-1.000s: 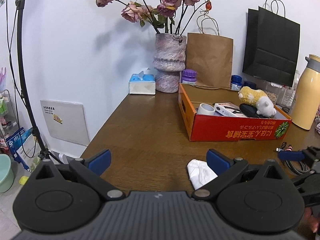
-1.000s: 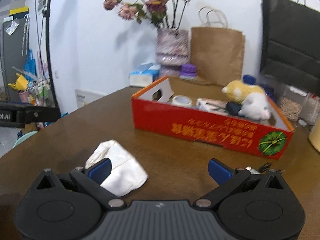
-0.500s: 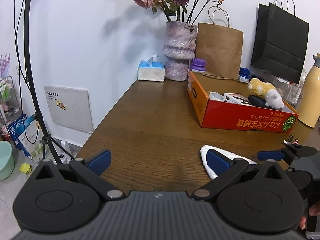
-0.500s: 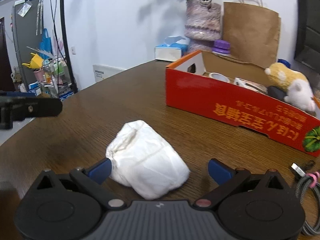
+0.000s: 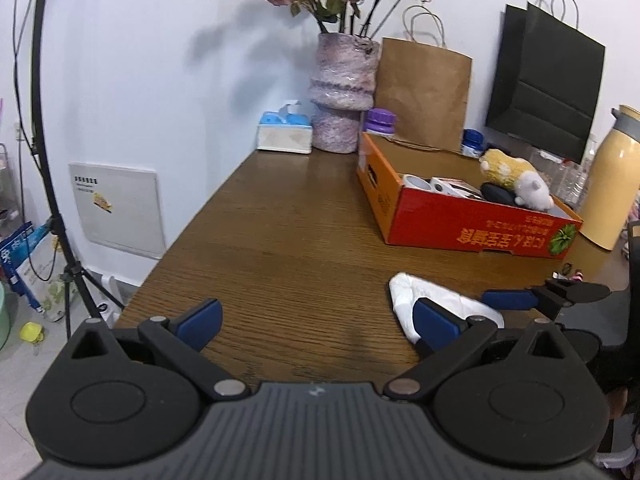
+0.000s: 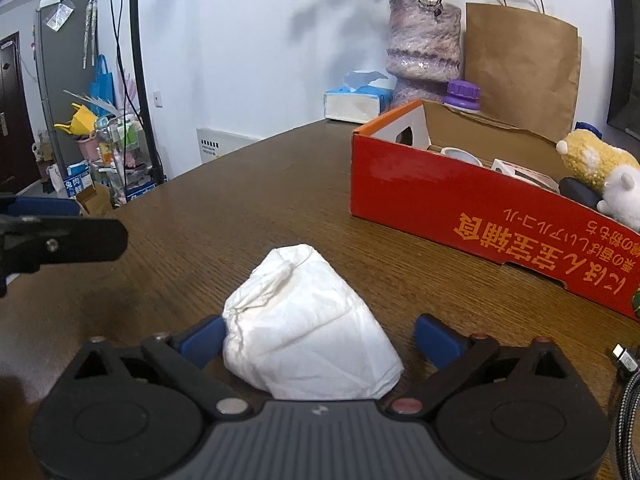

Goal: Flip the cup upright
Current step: 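Grasp the white cloth with the right tool, then lift the cloth with the right tool while the left tool moves toward the black cable, then grasp the black braided cable at its pink tie with the left tool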

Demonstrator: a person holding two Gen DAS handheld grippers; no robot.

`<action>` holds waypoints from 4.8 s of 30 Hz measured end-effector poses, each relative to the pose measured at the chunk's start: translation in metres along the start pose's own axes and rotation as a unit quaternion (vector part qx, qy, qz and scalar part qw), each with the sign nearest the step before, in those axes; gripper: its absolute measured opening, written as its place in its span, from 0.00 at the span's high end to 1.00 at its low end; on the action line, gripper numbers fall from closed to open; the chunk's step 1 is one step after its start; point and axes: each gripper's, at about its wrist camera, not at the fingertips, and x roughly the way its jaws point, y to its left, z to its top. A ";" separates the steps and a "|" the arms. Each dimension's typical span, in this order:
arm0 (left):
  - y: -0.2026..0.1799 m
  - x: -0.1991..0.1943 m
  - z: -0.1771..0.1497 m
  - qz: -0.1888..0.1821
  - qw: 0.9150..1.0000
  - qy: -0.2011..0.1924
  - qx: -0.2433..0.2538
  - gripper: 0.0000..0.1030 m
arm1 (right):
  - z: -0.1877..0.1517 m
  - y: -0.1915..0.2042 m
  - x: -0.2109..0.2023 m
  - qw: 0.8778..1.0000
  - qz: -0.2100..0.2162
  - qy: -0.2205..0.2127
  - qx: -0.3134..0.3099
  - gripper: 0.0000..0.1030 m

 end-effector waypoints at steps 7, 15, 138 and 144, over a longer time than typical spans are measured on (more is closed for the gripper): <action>-0.004 0.002 -0.001 0.003 1.000 0.008 0.008 0.00 | -0.004 -0.004 -0.011 1.000 -0.002 -0.019 0.002 0.39; -0.018 0.002 0.001 0.003 1.000 0.010 0.022 0.00 | -0.008 -0.005 -0.026 0.999 -0.011 -0.051 -0.013 0.50; -0.322 0.109 -0.016 -0.017 0.995 0.075 0.056 0.13 | -0.091 -0.238 -0.180 0.967 -0.173 -0.171 0.074 0.50; -0.293 0.095 -0.005 -0.006 0.998 0.045 0.044 0.13 | -0.087 -0.225 -0.176 0.965 -0.169 -0.183 0.077 0.50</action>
